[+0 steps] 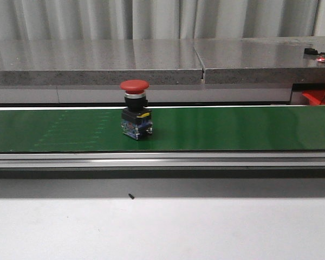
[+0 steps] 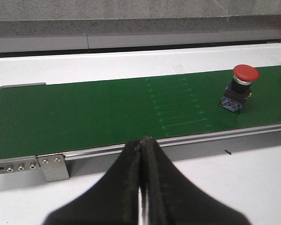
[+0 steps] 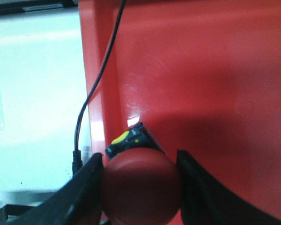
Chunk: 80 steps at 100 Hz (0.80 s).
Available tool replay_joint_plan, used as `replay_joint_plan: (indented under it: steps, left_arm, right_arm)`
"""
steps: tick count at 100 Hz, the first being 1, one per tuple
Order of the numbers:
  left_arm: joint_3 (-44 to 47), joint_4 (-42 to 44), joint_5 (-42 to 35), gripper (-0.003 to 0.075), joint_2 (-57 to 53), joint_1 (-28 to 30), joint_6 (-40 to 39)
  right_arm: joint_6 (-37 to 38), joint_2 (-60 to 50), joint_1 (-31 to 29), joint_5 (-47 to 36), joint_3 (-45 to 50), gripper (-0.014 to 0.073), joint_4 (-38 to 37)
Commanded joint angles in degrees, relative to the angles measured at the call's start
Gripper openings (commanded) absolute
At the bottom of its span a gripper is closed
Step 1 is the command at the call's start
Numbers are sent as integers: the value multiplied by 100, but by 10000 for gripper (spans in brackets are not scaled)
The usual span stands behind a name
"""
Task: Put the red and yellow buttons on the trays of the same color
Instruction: 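Lower the held red button into the red tray and release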
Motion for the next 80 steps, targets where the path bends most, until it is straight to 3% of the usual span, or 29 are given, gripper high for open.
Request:
replay_joint_plan:
  steps: [1, 18, 33, 40, 59, 66, 80]
  left_arm:
    - [-146, -99, -404, -19, 43, -53, -42]
    - [-146, -99, -404, -19, 43, -53, -42]
    - [-146, -99, -404, -19, 43, -53, -42]
    - [-146, -99, -404, -19, 43, -53, -42]
    - [-146, -99, -404, -19, 43, -53, -42]
    - [-146, -99, -404, -19, 43, -53, -42]
    - [-146, -99, -404, -19, 43, -53, -42]
  right_arm:
    - [-14, -244, -30, -163, -222, 112, 104]
    - [-26, -130, -23, -112, -227, 118, 104]
    - [-26, -86, -19, -113, -227, 179, 104]
    - [-26, -86, -19, -166, -227, 239, 104]
    - [-26, -86, -19, -169, -227, 524, 104]
    - [-26, -86, -19, -169, -227, 566, 104]
    - [-21, -158, -19, -107, -176, 561, 188]
